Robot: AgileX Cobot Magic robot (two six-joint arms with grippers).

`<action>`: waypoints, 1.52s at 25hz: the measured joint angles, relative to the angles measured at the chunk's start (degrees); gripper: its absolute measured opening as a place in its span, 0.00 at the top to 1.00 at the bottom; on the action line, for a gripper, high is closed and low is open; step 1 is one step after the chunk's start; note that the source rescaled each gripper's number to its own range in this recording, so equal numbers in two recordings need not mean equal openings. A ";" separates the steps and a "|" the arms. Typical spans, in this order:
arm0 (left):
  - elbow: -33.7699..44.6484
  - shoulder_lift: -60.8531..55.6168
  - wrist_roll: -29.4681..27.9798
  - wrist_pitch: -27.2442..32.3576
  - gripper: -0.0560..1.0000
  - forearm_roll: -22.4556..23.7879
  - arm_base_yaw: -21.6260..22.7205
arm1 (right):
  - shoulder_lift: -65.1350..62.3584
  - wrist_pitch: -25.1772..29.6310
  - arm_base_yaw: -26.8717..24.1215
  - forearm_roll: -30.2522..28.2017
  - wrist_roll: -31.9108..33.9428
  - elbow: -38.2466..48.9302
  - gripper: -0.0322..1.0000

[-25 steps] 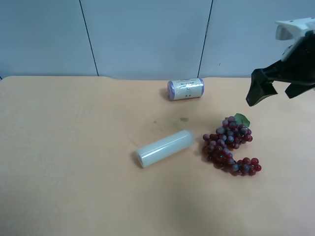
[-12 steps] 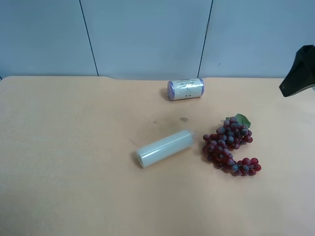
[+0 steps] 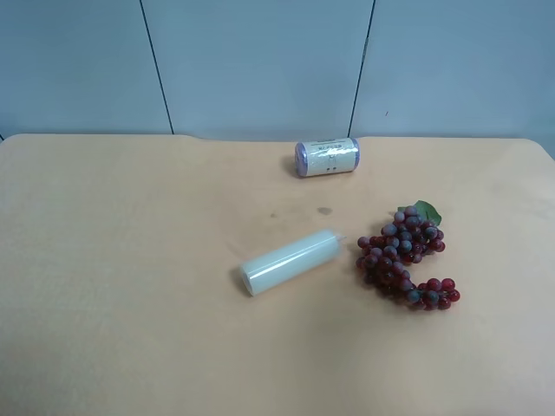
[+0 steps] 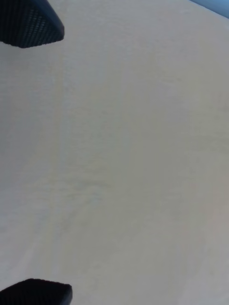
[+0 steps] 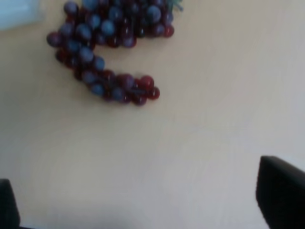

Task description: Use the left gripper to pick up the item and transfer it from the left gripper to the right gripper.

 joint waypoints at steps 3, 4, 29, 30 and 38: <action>0.00 0.00 0.00 0.00 0.00 0.00 0.00 | -7.46 -0.97 0.00 0.00 0.00 5.93 0.00; 0.00 0.00 0.00 0.00 0.00 0.00 0.00 | -9.98 -1.45 0.00 0.00 0.00 7.23 0.00; 0.00 0.00 0.00 0.00 0.00 0.00 0.00 | -33.65 -8.19 0.00 0.56 4.11 15.16 0.00; 0.00 0.00 0.00 0.00 0.00 0.00 0.06 | -33.65 -8.19 0.00 0.56 4.17 15.16 0.00; 0.00 0.00 0.00 0.00 0.00 0.00 0.10 | -33.65 -8.25 0.00 0.56 4.21 15.16 0.00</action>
